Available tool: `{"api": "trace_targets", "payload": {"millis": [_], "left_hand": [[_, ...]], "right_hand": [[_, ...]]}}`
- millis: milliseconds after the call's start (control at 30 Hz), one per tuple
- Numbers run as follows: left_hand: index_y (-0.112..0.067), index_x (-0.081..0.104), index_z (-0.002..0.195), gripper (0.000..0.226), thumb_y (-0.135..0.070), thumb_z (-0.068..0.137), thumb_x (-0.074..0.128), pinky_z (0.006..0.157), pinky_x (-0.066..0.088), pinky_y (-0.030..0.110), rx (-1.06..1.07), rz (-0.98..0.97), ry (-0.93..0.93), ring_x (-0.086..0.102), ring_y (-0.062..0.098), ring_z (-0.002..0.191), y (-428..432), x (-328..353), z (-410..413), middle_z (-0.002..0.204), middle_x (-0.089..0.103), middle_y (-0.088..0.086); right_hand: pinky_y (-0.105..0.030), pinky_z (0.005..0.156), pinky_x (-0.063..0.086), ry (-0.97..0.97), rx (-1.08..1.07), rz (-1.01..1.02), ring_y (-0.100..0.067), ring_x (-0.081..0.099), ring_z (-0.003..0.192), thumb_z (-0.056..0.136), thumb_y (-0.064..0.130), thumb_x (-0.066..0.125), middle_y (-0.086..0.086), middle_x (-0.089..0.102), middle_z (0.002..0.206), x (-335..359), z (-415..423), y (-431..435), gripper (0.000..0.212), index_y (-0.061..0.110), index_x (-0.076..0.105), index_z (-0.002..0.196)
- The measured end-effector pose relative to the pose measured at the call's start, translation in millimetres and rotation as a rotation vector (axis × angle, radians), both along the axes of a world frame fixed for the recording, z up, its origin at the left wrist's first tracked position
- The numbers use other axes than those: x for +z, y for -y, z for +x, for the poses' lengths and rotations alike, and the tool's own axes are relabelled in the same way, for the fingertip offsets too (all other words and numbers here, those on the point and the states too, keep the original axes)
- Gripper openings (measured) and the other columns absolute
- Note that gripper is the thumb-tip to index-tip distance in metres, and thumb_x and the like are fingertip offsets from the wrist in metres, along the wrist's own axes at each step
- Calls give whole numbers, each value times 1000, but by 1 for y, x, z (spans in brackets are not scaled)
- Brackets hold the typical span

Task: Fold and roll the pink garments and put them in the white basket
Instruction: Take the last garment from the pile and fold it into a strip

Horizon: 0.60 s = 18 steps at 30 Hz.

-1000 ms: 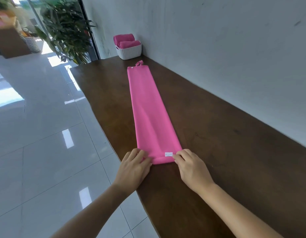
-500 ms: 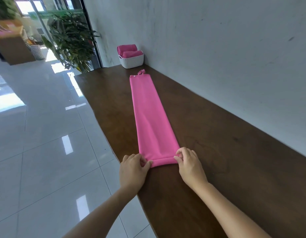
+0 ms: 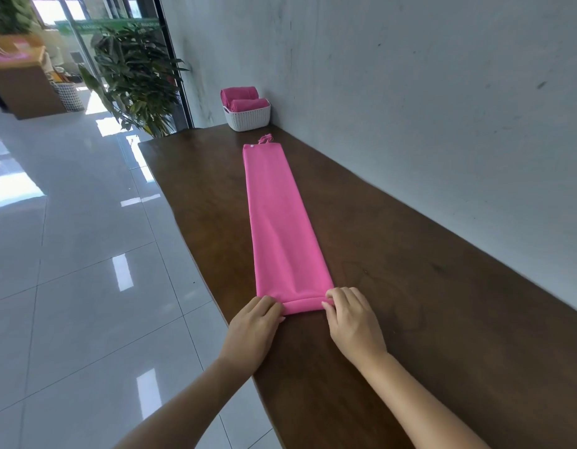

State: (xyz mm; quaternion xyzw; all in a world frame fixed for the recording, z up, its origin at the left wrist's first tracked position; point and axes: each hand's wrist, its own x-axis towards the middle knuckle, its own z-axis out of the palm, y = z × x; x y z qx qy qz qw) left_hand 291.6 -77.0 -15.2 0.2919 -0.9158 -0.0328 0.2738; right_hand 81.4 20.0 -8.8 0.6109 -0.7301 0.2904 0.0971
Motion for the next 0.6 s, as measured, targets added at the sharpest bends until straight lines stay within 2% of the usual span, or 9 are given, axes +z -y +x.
{"api": "trace_targets", "payload": {"millis": [67, 167, 300, 433, 600], "left_hand": [[-18, 68, 102, 25, -28, 105, 46, 73, 56, 34, -7, -12, 26, 58, 16, 87, 2, -2, -1, 100, 63, -4], [-18, 67, 103, 24, -28, 106, 46, 76, 55, 33, -9, -25, 34, 56, 16, 87, 6, 0, -5, 99, 63, -4], [-23, 64, 102, 18, -30, 104, 48, 87, 47, 33, 82, 63, 14, 55, 15, 90, 10, 7, -8, 99, 62, -9], [-28, 61, 95, 12, -30, 103, 52, 94, 41, 35, 166, 311, 18, 53, 13, 95, 15, 22, -11, 99, 62, -15], [-30, 58, 86, 13, -26, 99, 58, 93, 49, 40, 210, 658, 156, 57, 11, 90, 24, 38, -5, 90, 63, -14]], "right_hand": [[-27, 84, 57, -57, 43, 26, -14, 63, 93, 95, 20, 67, 2, 69, 98, -1, -2, -3, 11, 13, 71, 102], [-27, 89, 56, -64, 60, 69, -15, 65, 98, 89, 19, 75, 1, 71, 102, -1, -6, 0, 17, 13, 74, 105], [-20, 93, 47, 15, 10, 164, -12, 61, 105, 94, 18, 68, 4, 67, 109, 5, -5, 12, 17, 17, 71, 111], [-14, 90, 40, 133, -14, 236, -6, 53, 108, 103, 24, 53, 8, 59, 115, 13, -1, 16, 16, 20, 63, 116], [-12, 85, 44, 325, -39, 309, -4, 54, 101, 103, 28, 55, 12, 55, 109, 27, 6, 5, 10, 24, 61, 110]]}}
